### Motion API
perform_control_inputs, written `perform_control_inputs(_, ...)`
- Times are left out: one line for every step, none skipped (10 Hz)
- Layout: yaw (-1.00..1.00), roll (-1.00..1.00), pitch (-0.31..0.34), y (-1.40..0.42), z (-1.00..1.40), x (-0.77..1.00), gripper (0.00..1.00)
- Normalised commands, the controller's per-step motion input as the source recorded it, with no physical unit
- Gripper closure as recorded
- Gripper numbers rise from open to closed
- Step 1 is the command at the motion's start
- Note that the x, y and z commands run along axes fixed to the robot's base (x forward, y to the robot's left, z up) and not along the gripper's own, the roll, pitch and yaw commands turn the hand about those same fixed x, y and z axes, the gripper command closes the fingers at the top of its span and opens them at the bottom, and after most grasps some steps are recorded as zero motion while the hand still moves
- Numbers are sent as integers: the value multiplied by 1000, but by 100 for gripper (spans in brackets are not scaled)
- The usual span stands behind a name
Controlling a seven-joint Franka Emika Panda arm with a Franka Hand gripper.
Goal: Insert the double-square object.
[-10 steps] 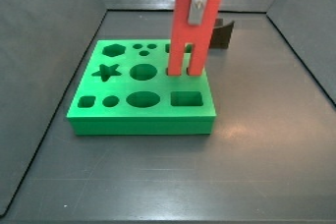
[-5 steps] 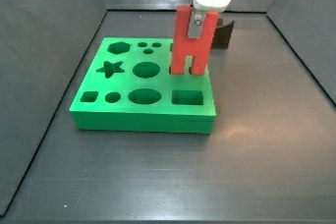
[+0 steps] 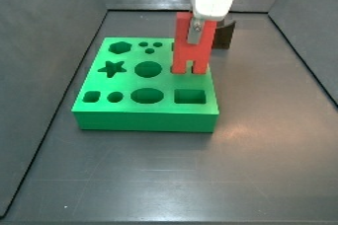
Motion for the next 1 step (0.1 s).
perform_control_inputs(0, 0, 0, 0, 0, 0, 100)
